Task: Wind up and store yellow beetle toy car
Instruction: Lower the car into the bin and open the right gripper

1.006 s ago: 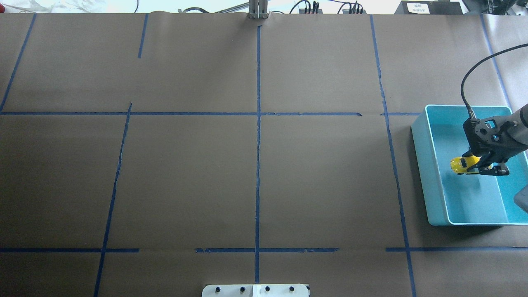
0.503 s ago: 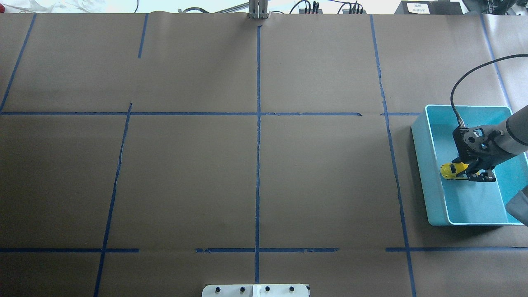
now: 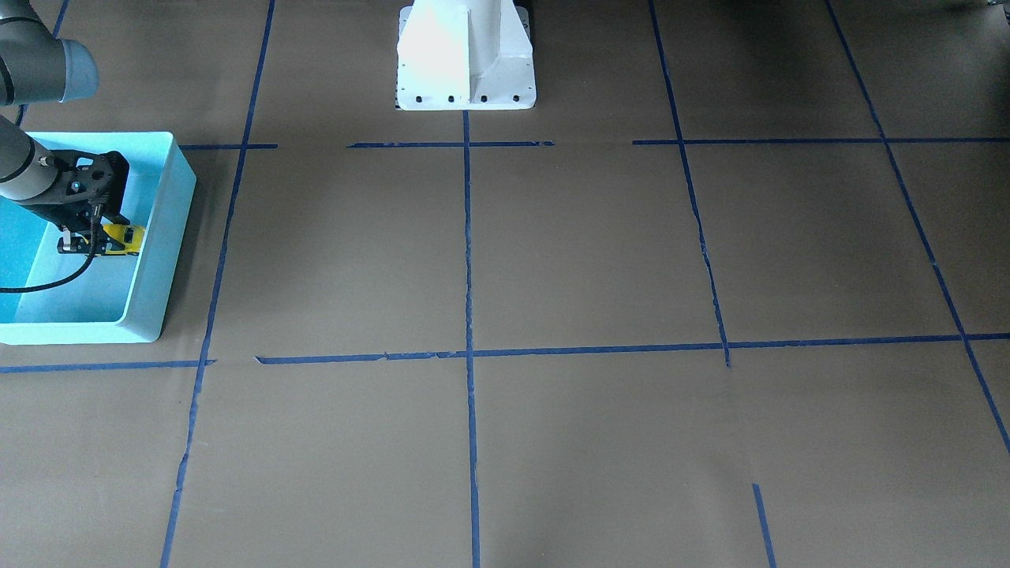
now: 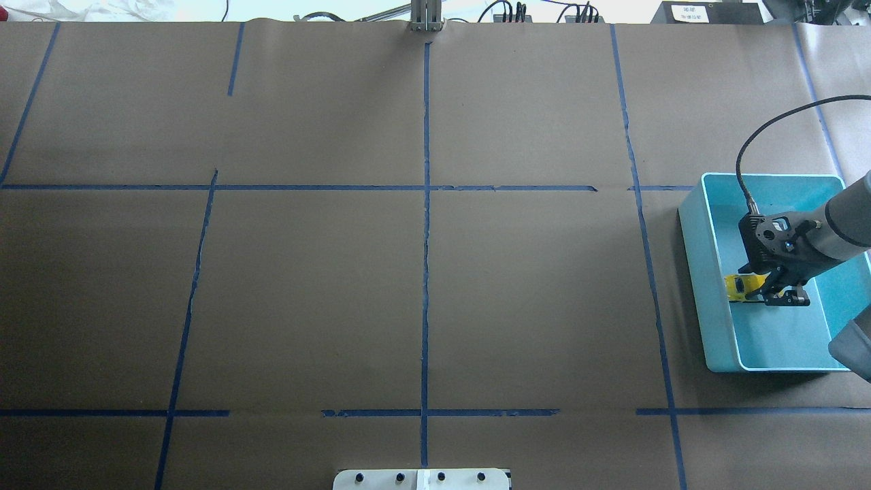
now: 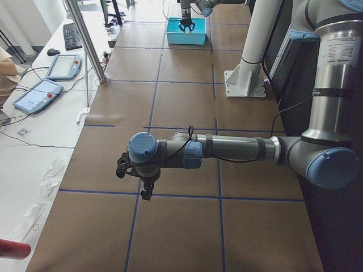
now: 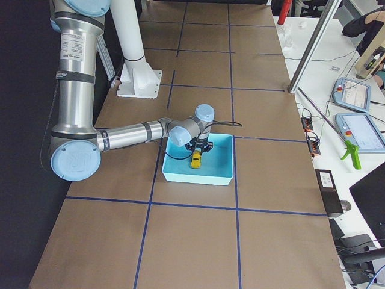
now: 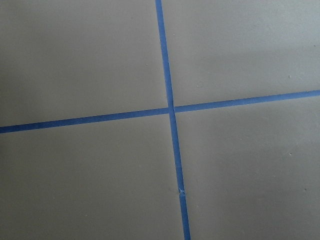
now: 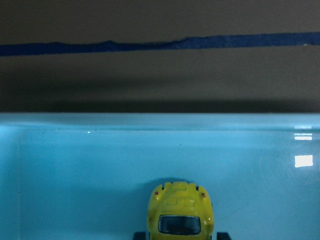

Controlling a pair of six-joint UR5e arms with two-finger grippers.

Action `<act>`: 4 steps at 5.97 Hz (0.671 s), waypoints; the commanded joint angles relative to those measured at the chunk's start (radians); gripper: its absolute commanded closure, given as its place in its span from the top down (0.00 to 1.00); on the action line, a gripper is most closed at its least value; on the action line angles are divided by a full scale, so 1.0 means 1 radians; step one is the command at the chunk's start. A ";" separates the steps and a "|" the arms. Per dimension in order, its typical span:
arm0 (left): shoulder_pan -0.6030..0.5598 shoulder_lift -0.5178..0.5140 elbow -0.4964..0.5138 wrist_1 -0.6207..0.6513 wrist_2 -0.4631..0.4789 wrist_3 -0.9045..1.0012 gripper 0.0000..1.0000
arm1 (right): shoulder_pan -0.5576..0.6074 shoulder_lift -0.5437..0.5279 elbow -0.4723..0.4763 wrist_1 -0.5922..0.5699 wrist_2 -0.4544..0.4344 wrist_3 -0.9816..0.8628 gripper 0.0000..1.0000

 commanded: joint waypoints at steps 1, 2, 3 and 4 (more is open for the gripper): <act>0.000 0.000 0.000 0.000 0.000 0.000 1.00 | 0.001 0.000 0.007 0.001 0.006 0.003 1.00; 0.000 0.000 0.000 0.000 0.000 0.000 1.00 | 0.002 0.006 0.012 0.001 0.013 0.005 1.00; 0.000 0.003 0.005 0.000 0.000 0.000 1.00 | 0.032 0.006 0.074 -0.014 0.047 0.012 1.00; 0.000 0.002 0.002 0.000 0.002 0.000 1.00 | 0.142 0.002 0.086 -0.017 0.126 0.016 1.00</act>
